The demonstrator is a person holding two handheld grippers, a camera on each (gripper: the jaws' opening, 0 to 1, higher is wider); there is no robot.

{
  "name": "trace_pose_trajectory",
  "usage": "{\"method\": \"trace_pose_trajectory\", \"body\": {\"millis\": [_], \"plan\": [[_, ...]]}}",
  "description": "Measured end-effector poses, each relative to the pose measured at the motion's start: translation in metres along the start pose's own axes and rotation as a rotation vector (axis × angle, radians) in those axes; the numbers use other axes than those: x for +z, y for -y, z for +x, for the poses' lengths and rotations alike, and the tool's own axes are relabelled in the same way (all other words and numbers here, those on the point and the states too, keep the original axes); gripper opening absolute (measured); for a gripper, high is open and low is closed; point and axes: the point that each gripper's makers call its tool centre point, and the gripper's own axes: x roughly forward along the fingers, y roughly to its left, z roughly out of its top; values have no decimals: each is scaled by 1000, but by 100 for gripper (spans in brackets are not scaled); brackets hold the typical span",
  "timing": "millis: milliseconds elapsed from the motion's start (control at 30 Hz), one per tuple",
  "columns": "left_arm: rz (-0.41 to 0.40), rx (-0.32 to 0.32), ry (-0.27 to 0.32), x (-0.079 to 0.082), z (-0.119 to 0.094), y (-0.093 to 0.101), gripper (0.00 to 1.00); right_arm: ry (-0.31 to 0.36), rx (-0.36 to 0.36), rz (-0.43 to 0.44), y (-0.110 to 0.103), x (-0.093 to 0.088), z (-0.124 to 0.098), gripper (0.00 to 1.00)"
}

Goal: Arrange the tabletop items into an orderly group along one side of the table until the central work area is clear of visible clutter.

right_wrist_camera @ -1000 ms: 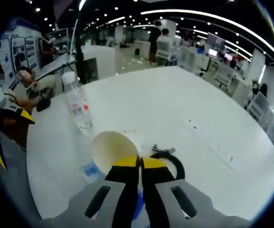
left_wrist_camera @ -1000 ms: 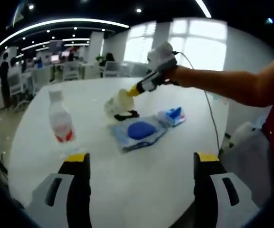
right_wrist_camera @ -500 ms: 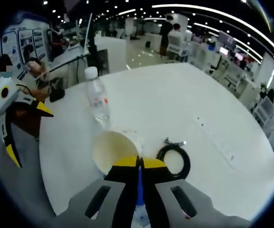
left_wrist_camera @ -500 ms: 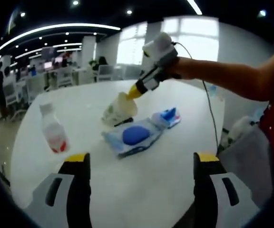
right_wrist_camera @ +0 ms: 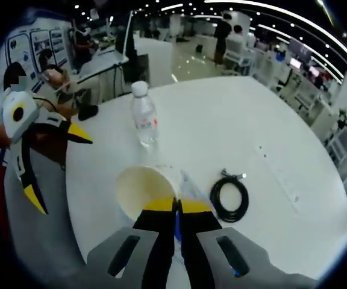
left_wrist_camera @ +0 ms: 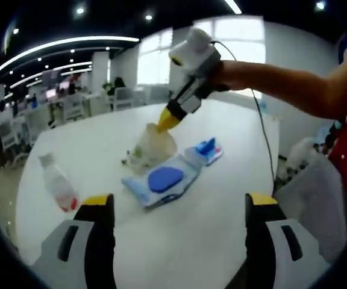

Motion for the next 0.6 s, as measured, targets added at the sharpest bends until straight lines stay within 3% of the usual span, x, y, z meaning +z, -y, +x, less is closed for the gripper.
{"method": "trace_pose_trajectory", "body": {"millis": [367,600], "plan": [[66,-7,25,17,5,5,86,-53,62,-36,-23,0,-10,1],[137,-16,80,37,9,7,84,-65,91,-45,-34,2,-18,1]]}}
